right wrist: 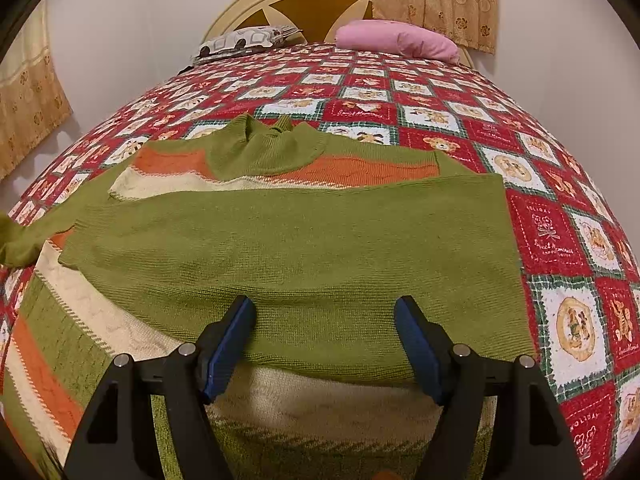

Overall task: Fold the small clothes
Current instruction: 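Grasp the other sleeve cuff with the left gripper and lift it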

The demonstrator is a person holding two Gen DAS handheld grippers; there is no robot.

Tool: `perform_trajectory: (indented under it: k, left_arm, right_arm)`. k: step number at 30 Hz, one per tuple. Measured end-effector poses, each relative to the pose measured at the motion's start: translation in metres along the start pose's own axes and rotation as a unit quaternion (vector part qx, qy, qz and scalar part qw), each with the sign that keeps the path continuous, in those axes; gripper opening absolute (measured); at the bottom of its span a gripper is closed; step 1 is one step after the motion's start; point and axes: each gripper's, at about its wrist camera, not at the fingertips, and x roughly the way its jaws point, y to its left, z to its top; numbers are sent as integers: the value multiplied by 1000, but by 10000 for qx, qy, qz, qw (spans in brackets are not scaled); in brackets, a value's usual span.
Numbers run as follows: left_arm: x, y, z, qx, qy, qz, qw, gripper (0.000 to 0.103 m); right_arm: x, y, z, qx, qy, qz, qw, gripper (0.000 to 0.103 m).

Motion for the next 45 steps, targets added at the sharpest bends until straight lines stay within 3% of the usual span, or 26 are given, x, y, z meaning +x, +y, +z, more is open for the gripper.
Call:
perform_trajectory:
  k: [14, 20, 24, 30, 36, 39, 43, 45]
  left_arm:
    - [-12, -123, 26, 565, -245, -1011, 9930, 5]
    - [-4, -175, 18, 853, -126, -1349, 9871, 5]
    - [3, -211, 5, 1035, 10, -1596, 9817, 5]
    - [27, -269, -35, 1258, 366, -1956, 9719, 5]
    - [66, -319, -104, 1454, 889, -2098, 9628, 5]
    - [85, -337, -138, 1633, 1135, -1991, 9596, 5]
    - [109, -361, -187, 2132, 1639, -1633, 9492, 7]
    - [108, -364, -201, 2303, 1833, -1563, 9428, 17]
  right_arm:
    - [0, -5, -1, 110, -32, 143, 9998, 75]
    - [-1, -9, 1, 222, -42, 309, 9993, 76]
    - [-22, -30, 1, 694, -136, 467, 9964, 76]
    - [-72, -50, -18, 715, -373, 537, 9953, 76]
    - [-95, -73, -56, 832, -338, 429, 9950, 76]
    - [-92, -77, -73, 865, -293, 383, 9951, 76]
    - [-87, -80, -78, 933, -213, 418, 9945, 76]
    - [-82, -79, -80, 909, -99, 377, 9951, 76]
